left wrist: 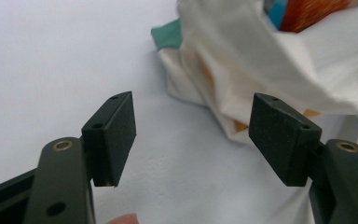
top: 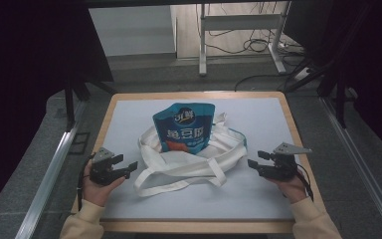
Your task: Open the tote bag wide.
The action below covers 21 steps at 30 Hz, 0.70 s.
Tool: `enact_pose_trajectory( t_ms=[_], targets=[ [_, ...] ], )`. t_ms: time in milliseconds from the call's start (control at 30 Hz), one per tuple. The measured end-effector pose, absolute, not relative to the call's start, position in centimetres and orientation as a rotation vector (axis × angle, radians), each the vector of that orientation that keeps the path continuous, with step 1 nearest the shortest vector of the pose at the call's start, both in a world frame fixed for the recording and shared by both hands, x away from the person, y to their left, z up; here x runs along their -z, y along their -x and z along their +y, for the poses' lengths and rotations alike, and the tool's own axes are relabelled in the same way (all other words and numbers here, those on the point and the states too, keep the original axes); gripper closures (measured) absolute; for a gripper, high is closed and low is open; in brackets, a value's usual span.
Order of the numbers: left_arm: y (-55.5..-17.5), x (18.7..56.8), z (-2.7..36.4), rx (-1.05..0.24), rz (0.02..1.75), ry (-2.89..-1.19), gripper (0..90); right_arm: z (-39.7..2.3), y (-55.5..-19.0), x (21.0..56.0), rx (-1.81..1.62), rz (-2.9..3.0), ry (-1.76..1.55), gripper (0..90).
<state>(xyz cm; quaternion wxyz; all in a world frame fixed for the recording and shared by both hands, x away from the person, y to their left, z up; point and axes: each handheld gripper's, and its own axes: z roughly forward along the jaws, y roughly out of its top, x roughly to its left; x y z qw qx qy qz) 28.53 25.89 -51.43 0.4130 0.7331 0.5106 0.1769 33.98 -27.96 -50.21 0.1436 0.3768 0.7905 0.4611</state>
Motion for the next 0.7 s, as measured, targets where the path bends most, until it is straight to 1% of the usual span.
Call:
enact_pose_trajectory(
  t_ms=[233,700],
  targets=[
    [-28.88,51.95,25.39,-0.458,1.271,-1.89,31.6,-27.88,-34.18,51.27,-1.278,2.285,-1.105,38.9],
    [-28.9,51.96,25.29,-0.457,1.261,-1.901,31.5,-27.82,-33.88,51.04,-1.269,2.26,-1.076,38.5]
  ],
)
